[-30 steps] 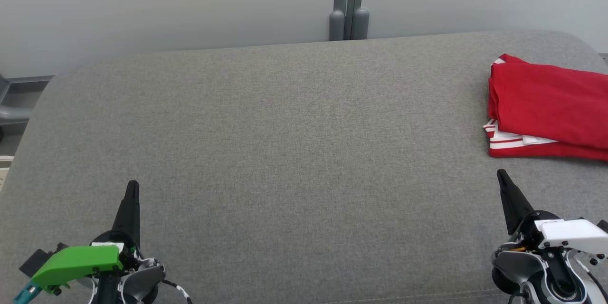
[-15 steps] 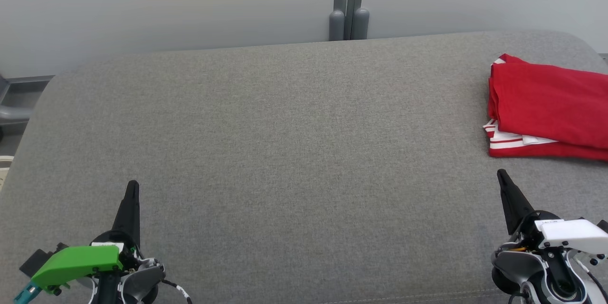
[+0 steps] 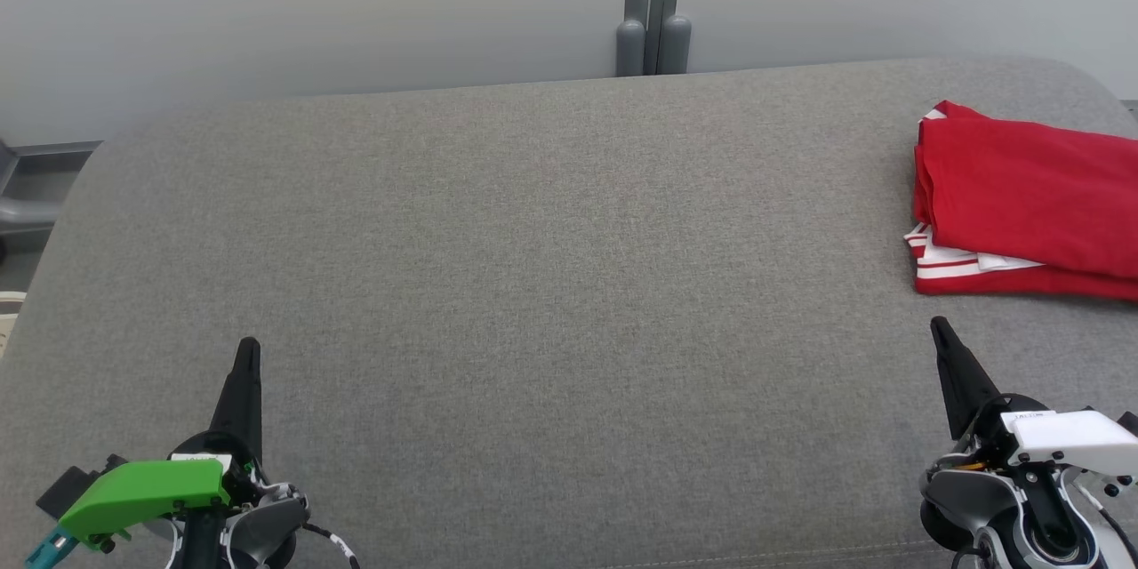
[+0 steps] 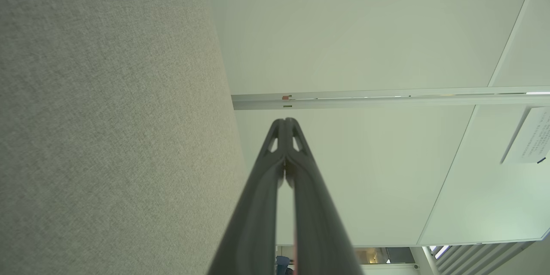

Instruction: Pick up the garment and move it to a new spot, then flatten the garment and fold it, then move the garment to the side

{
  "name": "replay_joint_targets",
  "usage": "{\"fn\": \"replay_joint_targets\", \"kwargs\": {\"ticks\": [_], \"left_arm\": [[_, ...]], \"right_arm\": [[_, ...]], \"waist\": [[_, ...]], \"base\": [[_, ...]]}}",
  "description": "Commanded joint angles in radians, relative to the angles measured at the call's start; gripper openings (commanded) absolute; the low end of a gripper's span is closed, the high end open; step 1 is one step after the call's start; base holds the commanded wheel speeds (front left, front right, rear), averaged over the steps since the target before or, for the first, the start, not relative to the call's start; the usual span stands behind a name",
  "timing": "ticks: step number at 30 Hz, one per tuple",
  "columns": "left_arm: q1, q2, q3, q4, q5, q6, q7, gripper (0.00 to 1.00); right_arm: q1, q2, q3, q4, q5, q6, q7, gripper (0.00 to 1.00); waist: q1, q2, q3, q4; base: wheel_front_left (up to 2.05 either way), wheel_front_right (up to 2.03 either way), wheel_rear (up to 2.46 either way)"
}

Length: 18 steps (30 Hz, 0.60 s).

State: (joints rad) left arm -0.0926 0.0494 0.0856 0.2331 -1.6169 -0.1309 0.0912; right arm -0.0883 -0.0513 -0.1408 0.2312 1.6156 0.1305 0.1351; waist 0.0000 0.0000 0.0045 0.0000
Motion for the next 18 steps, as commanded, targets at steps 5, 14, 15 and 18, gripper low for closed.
{"fn": "replay_joint_targets", "kwargs": {"ticks": [5,14,15,18], "left_arm": [[-0.009,0.0,0.002,0.001,0.001,-0.003,0.001,0.0],[-0.009,0.0,0.002,0.001,0.001,-0.003,0.001,0.0],[-0.009,0.0,0.002,0.001,0.001,-0.003,0.001,0.0],[-0.009,0.0,0.002,0.001,0.001,-0.003,0.001,0.0]], "right_arm": [[-0.01,-0.001,-0.003,0.002,-0.005,0.0,0.006,0.0],[-0.01,-0.001,-0.003,0.002,-0.005,0.0,0.006,0.0],[-0.01,-0.001,-0.003,0.002,-0.006,0.0,0.006,0.0],[-0.01,-0.001,-0.003,0.002,-0.006,0.0,0.006,0.0]], "waist": [[0.0,0.0,0.0,0.0],[0.0,0.0,0.0,0.0],[0.0,0.0,0.0,0.0],[0.0,0.0,0.0,0.0]], "base": [[0.0,0.0,0.0],[0.0,0.0,0.0],[0.0,0.0,0.0],[0.0,0.0,0.0]]}}
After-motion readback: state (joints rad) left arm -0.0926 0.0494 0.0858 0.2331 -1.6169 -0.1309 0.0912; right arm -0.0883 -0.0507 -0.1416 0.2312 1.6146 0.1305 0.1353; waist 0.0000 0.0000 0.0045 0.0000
